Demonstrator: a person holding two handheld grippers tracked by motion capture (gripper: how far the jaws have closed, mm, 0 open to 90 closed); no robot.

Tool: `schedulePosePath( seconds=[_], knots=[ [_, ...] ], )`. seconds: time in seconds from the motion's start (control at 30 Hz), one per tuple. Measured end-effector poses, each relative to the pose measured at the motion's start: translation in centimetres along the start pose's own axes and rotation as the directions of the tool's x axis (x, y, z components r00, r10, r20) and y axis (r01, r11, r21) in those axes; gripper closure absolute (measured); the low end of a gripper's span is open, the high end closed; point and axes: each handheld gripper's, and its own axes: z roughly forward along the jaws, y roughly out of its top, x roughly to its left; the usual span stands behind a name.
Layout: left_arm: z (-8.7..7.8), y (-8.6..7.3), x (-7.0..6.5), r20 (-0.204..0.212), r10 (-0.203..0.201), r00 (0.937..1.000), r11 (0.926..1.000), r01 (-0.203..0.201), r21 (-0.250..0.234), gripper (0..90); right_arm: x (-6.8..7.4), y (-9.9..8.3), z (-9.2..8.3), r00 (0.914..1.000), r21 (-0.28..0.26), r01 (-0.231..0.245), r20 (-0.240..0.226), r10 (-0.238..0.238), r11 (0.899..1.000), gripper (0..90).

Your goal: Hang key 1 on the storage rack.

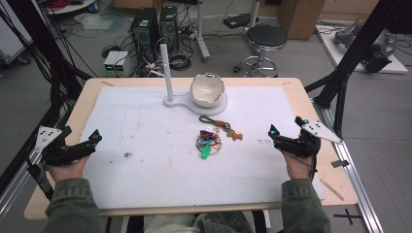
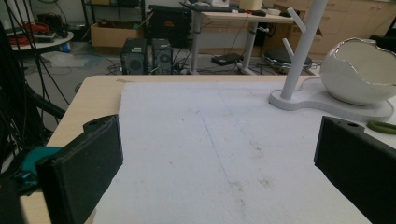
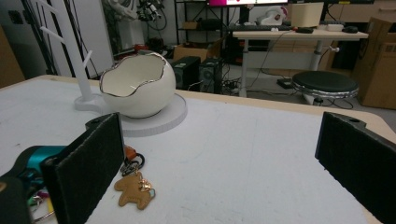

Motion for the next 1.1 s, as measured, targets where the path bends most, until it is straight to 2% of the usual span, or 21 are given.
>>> schedulePosePath(
  seconds=[0.3,0.67,1.1],
  knots=[
    [0.4,-0.1,-0.1,0.015,-0.004,0.9999,0.9998,0.004,0.020,1.7,-0.1,0.0,-0.3,0.9999,0.006,-0.009,0.007,0.009,1.000,0.6],
    [0.7,-0.2,0.1,0.015,-0.007,0.9999,0.9996,0.007,0.026,1.7,-0.1,0.0,-0.2,0.9998,0.053,-0.018,-0.001,0.018,0.998,0.6],
    [0.6,-0.4,0.3,0.015,-0.023,0.9996,0.9995,0.023,0.021,1.7,0.7,1.0,1.2,0.9984,0.138,0.012,-0.057,-0.005,0.990,0.6]
  ],
)
